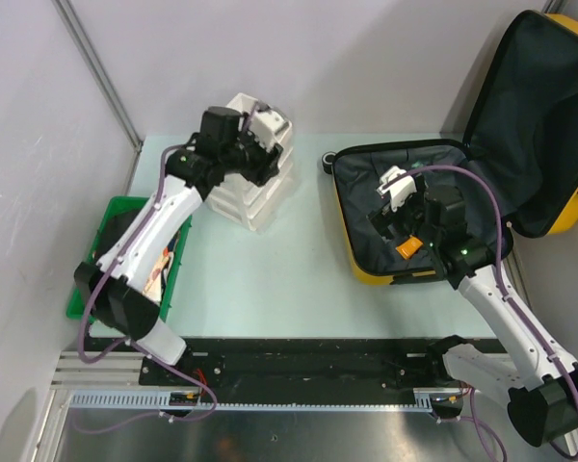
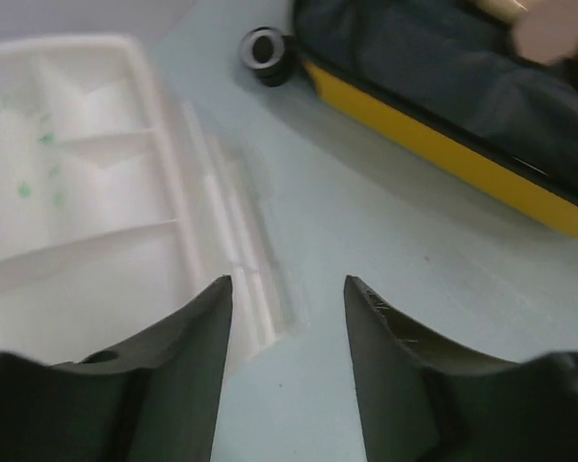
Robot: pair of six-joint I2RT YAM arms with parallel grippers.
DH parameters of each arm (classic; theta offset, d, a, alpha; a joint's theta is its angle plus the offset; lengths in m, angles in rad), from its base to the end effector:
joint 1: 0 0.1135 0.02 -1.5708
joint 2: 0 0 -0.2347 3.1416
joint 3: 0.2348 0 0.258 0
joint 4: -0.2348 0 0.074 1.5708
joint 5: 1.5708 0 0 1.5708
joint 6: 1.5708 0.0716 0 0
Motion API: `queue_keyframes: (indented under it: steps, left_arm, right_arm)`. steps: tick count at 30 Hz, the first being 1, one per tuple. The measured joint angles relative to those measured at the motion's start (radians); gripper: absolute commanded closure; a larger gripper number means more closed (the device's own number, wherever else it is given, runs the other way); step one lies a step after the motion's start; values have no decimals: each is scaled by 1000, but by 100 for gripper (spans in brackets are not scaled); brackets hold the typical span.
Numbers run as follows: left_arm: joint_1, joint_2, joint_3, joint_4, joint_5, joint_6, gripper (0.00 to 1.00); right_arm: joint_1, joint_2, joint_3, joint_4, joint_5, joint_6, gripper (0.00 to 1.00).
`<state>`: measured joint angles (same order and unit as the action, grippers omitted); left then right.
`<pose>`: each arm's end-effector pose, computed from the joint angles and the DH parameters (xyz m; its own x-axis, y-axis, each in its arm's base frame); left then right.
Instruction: Open, take out, and arrange the luggage
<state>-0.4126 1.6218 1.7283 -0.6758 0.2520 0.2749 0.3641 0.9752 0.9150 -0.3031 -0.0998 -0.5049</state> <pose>0.3554 -0.1751 0.3570 -0.3176 0.4260 -0.8471 0.6930 0.7141 0.0993 0.2574 0.1057 0.3010 -0.0771 -0.5445 -0.8352 -0.5469 0.7235 -0.4212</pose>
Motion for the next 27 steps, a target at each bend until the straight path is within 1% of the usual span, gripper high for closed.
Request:
queue_keyframes:
  steps: [3,4,5,6,7,8,10,12,19,21,22,23,25,27]
  left_arm:
    - [-106,-74,-85,16,-16,68,69]
    - [-138,-81,-111,15,-21,76,71]
    - [-166,-75,-131,15,-23,80,76]
    - [-190,-57,-147,14,-23,74,78]
    - [-201,-30,-158,13,-26,65,80]
    - [-203,4,-166,12,-31,56,85]
    - [-198,84,-170,10,-50,24,86]
    - [-195,158,-170,16,-72,-3,84]
    - [-205,378,-152,88,-249,-50,84]
    - [-208,429,-136,115,-302,-50,82]
    - [-208,450,-132,128,-328,-50,78]
    - [-209,469,-129,138,-355,-48,67]
    - [-209,498,-127,158,-399,-42,57]
    - [-209,522,-127,180,-454,-36,45]
  right_arm:
    - [-1,6,0,1,0,1,0]
    - [-1,7,0,1,0,1,0]
    - [-1,7,0,1,0,1,0]
    - [-1,7,0,1,1,0,0]
    - [-2,7,0,1,2,0,0]
    - [-2,7,0,1,4,0,0]
    - [-2,6,0,1,9,0,0]
    - [-4,5,0,0,11,1,0]
    - [-11,-13,0,-19,31,0,0]
    - [-16,-23,0,-26,35,0,0]
    - [-18,-29,0,-29,37,0,0]
    - [-21,-34,0,-33,39,0,0]
    - [-28,-43,0,-39,40,0,0]
    - [-35,-50,0,-42,40,0,0]
